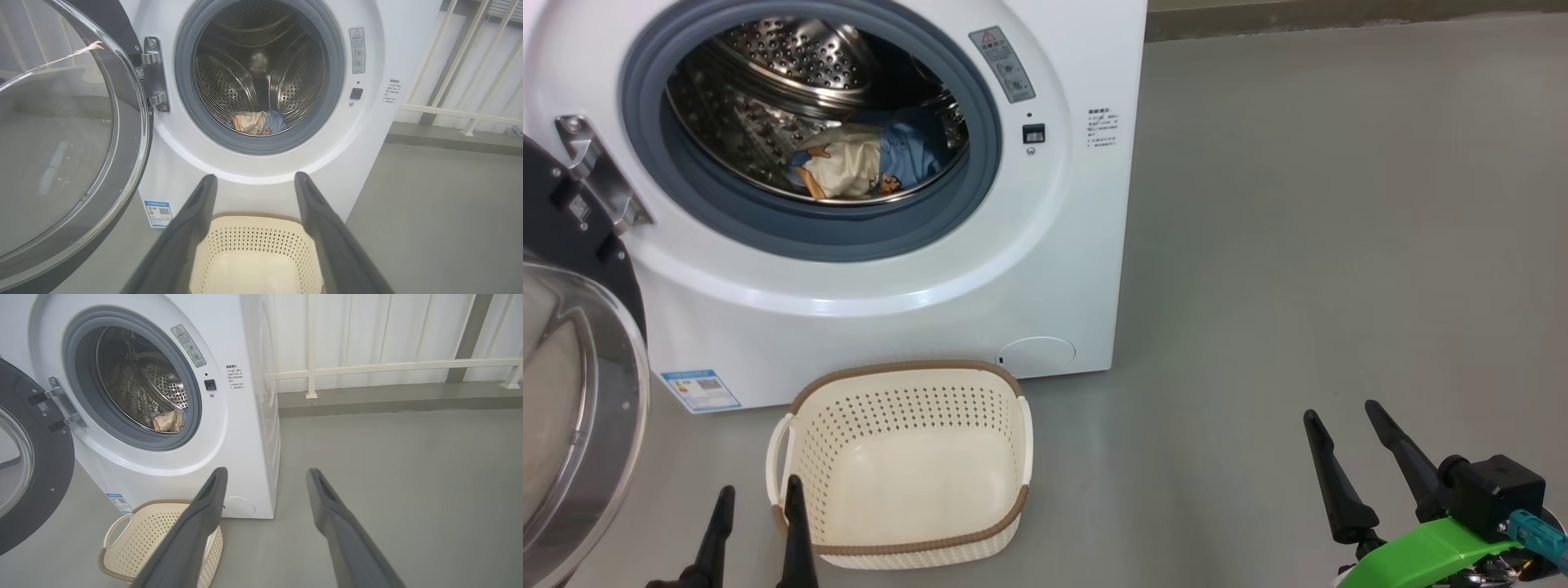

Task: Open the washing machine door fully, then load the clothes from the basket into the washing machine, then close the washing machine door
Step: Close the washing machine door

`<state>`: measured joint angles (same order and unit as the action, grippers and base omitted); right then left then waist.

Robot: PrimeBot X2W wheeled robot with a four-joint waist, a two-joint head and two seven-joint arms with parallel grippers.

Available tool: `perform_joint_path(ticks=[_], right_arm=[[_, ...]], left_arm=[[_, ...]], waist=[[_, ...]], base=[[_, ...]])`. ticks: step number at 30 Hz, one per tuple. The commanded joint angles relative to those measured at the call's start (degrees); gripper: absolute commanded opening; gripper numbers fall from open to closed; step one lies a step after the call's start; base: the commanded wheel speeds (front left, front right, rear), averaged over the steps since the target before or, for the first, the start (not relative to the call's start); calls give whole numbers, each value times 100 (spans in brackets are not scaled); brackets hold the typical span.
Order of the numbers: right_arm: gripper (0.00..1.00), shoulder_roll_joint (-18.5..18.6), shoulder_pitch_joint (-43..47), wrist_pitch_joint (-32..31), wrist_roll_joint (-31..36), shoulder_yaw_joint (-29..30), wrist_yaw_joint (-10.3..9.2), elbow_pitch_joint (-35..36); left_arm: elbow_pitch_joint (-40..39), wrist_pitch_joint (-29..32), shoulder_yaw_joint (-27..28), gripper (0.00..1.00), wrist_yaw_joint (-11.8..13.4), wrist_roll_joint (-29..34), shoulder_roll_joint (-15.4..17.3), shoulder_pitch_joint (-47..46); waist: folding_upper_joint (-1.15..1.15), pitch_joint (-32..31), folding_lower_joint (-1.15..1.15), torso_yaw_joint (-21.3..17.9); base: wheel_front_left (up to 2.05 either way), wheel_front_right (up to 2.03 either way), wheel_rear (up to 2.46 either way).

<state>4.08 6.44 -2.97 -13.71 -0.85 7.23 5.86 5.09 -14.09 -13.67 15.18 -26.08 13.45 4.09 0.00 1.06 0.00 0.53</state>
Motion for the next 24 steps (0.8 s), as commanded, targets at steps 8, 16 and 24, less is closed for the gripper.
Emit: perform_joint_path(ticks=[8,16,24], right_arm=[[100,54,-121,30,3,-91,25,145],[100,53,-117,42,13,-82,25,142],[100,45,-97,56,17,-22,25,156]], left_arm=[[-143,-17,179,100,11,-24,135,-104],[-124,-21,159,100,15,-52,132,-107],[-113,-24,95,100,-11,-38,141,-168]], waist=[[0,32,0,83],[0,39,0,168],[0,84,0,373]], base=[[-8,8,0],[0,0,0],[0,0,0]])
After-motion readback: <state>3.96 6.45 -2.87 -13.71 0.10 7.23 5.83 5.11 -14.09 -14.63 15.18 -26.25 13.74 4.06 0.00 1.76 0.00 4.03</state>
